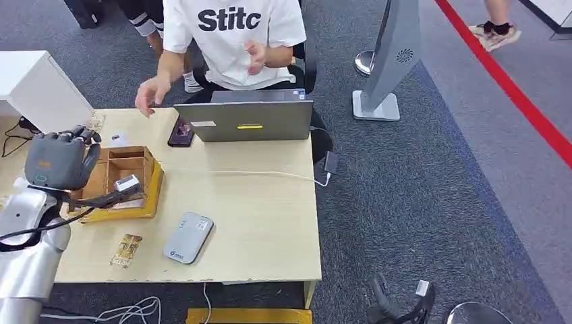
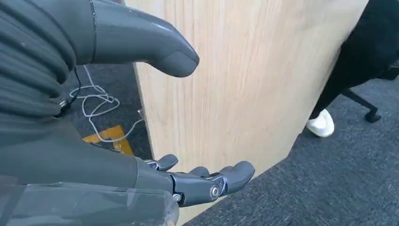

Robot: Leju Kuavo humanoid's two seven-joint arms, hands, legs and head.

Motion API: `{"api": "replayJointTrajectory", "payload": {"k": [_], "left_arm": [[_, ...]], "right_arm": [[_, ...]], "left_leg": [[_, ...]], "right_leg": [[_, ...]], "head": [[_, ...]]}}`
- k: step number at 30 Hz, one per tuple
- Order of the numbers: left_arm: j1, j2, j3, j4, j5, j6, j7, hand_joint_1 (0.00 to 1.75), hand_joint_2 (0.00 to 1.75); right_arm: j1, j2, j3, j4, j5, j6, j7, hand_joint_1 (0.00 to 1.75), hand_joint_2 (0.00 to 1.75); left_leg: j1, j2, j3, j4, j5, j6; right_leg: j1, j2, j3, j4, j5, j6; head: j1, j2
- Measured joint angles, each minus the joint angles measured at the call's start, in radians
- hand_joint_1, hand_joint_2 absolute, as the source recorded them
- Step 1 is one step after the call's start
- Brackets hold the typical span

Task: Pass the card to the sensor for recognition and then transmit it.

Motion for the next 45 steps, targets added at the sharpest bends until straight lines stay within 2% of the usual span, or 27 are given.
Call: {"api": "replayJointTrajectory", "payload": {"k": [13, 14, 15, 18, 20, 23, 26, 30, 33, 35, 36, 38, 40, 43, 45], "left_arm": [[-0.087, 0.031, -0.001, 0.125, 0.010, 0.031, 0.013, 1.75, 1.75], [-0.087, 0.032, -0.001, 0.130, 0.010, 0.032, 0.013, 1.55, 1.75], [-0.087, 0.033, -0.001, 0.134, 0.011, 0.032, 0.013, 0.00, 1.75], [-0.085, 0.036, -0.001, 0.144, 0.012, 0.046, 0.013, 0.00, 1.75], [-0.076, 0.038, -0.001, 0.145, 0.016, 0.078, 0.013, 0.00, 1.75], [-0.031, 0.038, -0.001, 0.126, 0.034, 0.168, 0.012, 0.00, 1.75], [0.058, 0.025, 0.011, 0.051, 0.075, 0.266, -0.017, 0.00, 1.75], [0.231, -0.046, 0.070, -0.128, 0.205, 0.296, -0.137, 0.00, 1.75], [0.380, -0.134, 0.133, -0.274, 0.331, 0.299, -0.251, 0.00, 1.75], [0.473, -0.192, 0.170, -0.353, 0.400, 0.300, -0.304, 0.00, 1.75], [0.482, -0.193, 0.173, -0.359, 0.402, 0.300, -0.306, 0.00, 1.75], [0.556, -0.241, 0.211, -0.428, 0.417, 0.300, -0.320, 0.00, 1.75], [0.583, -0.261, 0.232, -0.460, 0.422, 0.300, -0.326, 0.00, 1.75], [0.604, -0.279, 0.246, -0.483, 0.425, 0.300, -0.326, 0.00, 1.75], [0.617, -0.289, 0.255, -0.493, 0.473, 0.289, -0.321, 0.00, 1.75]], "right_arm": [[-0.005, 0.004, 0.019, 0.000, 0.006, -0.005, 0.004, 0.00, 1.75], [-0.005, 0.004, 0.019, 0.000, 0.006, -0.005, 0.004, 0.00, 1.75], [-0.005, 0.005, 0.019, 0.000, 0.006, -0.005, 0.004, 0.00, 1.75], [-0.004, 0.005, 0.020, 0.000, 0.006, -0.005, 0.003, 0.00, 1.75], [-0.005, 0.005, 0.021, 0.000, 0.005, -0.005, 0.003, 0.00, 1.75], [-0.004, 0.005, 0.026, 0.000, 0.001, -0.005, 0.001, 0.00, 1.75], [-0.001, 0.005, 0.027, 0.000, -0.008, -0.005, -0.004, 0.00, 1.75], [0.011, 0.005, 0.026, 0.000, -0.032, -0.001, -0.022, 0.00, 1.75], [0.025, 0.005, 0.026, 0.000, -0.055, 0.009, -0.037, 0.00, 1.75], [0.040, 0.005, 0.023, -0.002, -0.064, 0.014, -0.042, 0.00, 1.75], [0.041, 0.005, 0.023, -0.002, -0.064, 0.015, -0.042, 0.00, 1.75], [0.050, 0.004, 0.019, -0.005, -0.069, 0.020, -0.043, 0.00, 1.75], [0.052, 0.004, 0.016, -0.005, -0.069, 0.020, -0.043, 0.00, 1.75], [0.052, 0.003, 0.016, -0.006, -0.070, 0.020, -0.043, 0.00, 1.75], [0.053, 0.003, 0.015, -0.007, -0.076, 0.020, -0.051, 0.00, 1.75]], "left_leg": [[0.000, 0.000, 0.000, 0.000, 0.000, 0.000], [0.000, 0.001, 0.000, 0.000, 0.000, 0.000], [0.000, 0.001, 0.000, 0.000, 0.000, 0.000], [0.000, 0.001, 0.000, 0.000, 0.000, 0.000], [0.000, 0.001, 0.000, 0.000, 0.000, 0.000], [0.000, 0.001, 0.000, 0.000, 0.000, 0.000], [0.000, 0.001, 0.000, 0.000, 0.000, 0.000], [-0.001, 0.002, 0.000, 0.000, -0.003, 0.001], [-0.001, 0.003, 0.000, 0.000, -0.005, 0.002], [-0.001, 0.004, 0.000, 0.000, -0.007, 0.002], [-0.001, 0.004, 0.000, 0.000, -0.007, 0.002], [-0.001, 0.002, -0.001, 0.000, -0.007, 0.003], [-0.001, 0.001, -0.001, 0.000, -0.007, 0.003], [0.000, 0.001, -0.001, 0.000, -0.006, 0.003], [0.000, 0.001, -0.001, 0.000, -0.006, 0.002]], "right_leg": [[0.000, 0.000, 0.000, 0.000, 0.000, 0.000], [0.000, 0.001, 0.000, 0.000, 0.000, 0.000], [0.000, 0.001, 0.000, 0.000, 0.000, 0.000], [0.000, 0.001, 0.000, 0.000, 0.000, 0.000], [0.000, 0.001, 0.000, 0.000, 0.000, 0.000], [0.000, 0.002, 0.000, 0.000, 0.000, 0.000], [0.000, 0.002, 0.000, 0.000, 0.000, 0.000], [-0.001, 0.002, 0.000, -0.001, -0.002, 0.002], [-0.001, 0.003, 0.000, -0.001, -0.003, 0.003], [-0.001, 0.005, 0.000, -0.001, -0.004, 0.004], [-0.001, 0.005, 0.000, -0.001, -0.004, 0.004], [-0.001, 0.003, 0.000, -0.001, -0.006, 0.006], [-0.001, 0.002, 0.000, -0.001, -0.006, 0.006], [-0.001, 0.002, 0.000, -0.001, -0.005, 0.005], [-0.001, 0.002, 0.000, -0.001, -0.005, 0.005]], "head": [[0.000, 0.000], [0.001, 0.000], [0.000, 0.000], [0.000, 0.000], [0.000, 0.000], [0.000, 0.000], [0.000, 0.000], [0.000, 0.000], [0.000, 0.000], [0.000, 0.000], [0.000, 0.000], [0.000, 0.000], [0.000, 0.000], [0.000, 0.000], [0.000, 0.000]]}}
